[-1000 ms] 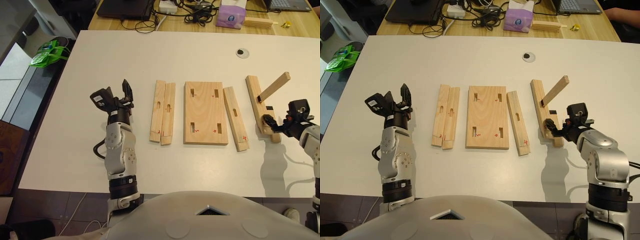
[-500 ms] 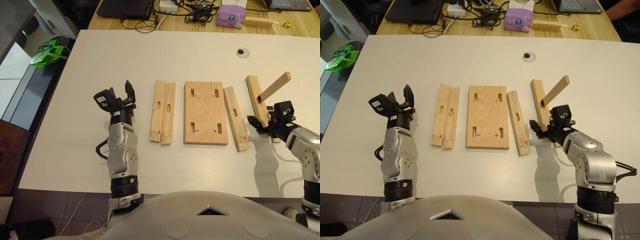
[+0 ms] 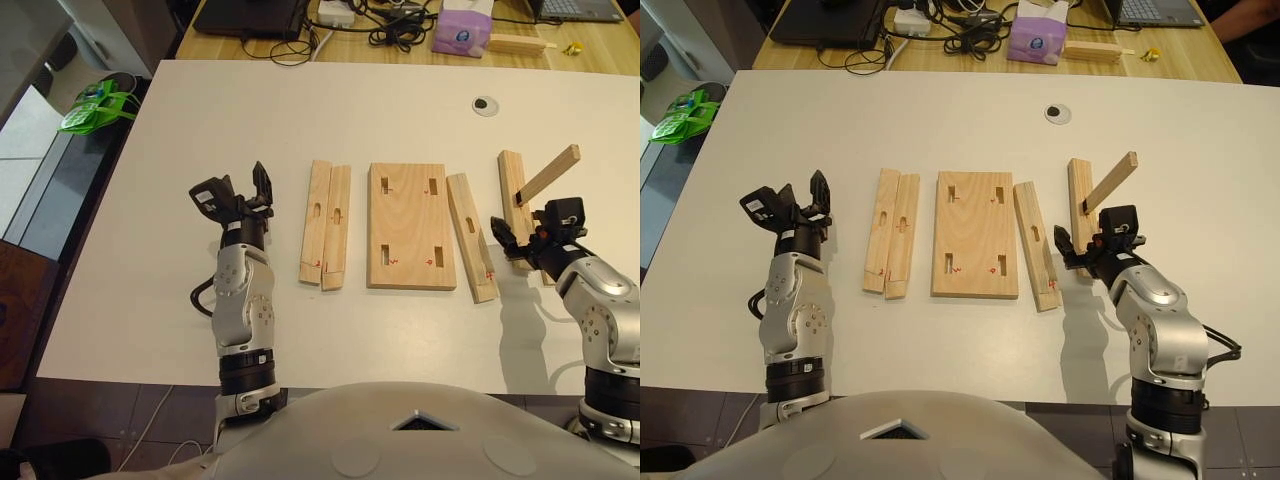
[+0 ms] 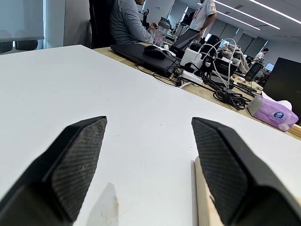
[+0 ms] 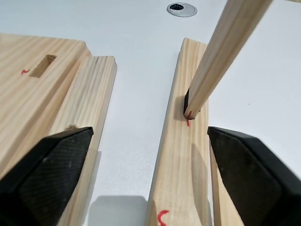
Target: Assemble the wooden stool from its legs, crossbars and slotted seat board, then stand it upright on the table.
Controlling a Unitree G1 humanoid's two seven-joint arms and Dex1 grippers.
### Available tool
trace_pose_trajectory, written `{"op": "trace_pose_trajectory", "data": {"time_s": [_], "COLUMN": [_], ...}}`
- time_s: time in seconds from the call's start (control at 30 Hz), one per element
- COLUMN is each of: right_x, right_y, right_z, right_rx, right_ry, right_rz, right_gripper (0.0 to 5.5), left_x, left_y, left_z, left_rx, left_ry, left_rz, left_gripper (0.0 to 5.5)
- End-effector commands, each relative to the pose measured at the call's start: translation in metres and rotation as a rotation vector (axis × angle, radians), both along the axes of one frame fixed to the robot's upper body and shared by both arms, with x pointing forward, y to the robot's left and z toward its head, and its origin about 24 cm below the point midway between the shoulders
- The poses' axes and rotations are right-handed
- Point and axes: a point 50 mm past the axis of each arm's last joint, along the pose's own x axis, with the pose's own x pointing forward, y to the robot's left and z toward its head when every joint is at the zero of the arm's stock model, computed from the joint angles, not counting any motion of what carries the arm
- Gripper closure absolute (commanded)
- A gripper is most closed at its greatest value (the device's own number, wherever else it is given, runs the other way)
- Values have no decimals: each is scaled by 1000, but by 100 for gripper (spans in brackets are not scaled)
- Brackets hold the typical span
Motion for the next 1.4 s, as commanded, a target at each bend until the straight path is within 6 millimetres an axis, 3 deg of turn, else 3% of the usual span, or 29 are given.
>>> {"op": "trace_pose_trajectory", "data": {"time_s": [0.03,0.23,0.5,0.63,0.8,0.97,1.4], "right_x": [0,-7,-15,-15,-12,-13,-6], "right_y": [-4,-8,-7,-5,-2,3,-17], "right_z": [-3,-15,-29,-28,-21,-21,-30], "right_rx": [-16,-59,38,37,-104,-24,12], "right_ry": [9,72,189,206,155,227,322], "right_rz": [-25,-67,-118,-92,46,76,-115], "right_gripper": [100,100,100,100,100,100,100], "left_x": [3,3,3,2,2,2,0], "left_y": [-1,0,1,1,1,0,2], "left_z": [4,5,6,6,4,4,4], "left_rx": [1,8,12,11,6,0,-4], "left_ry": [-7,-5,1,4,7,6,2], "left_rz": [-12,-23,-30,-28,-20,-8,18], "left_gripper": [217,217,217,217,217,217,217]}}
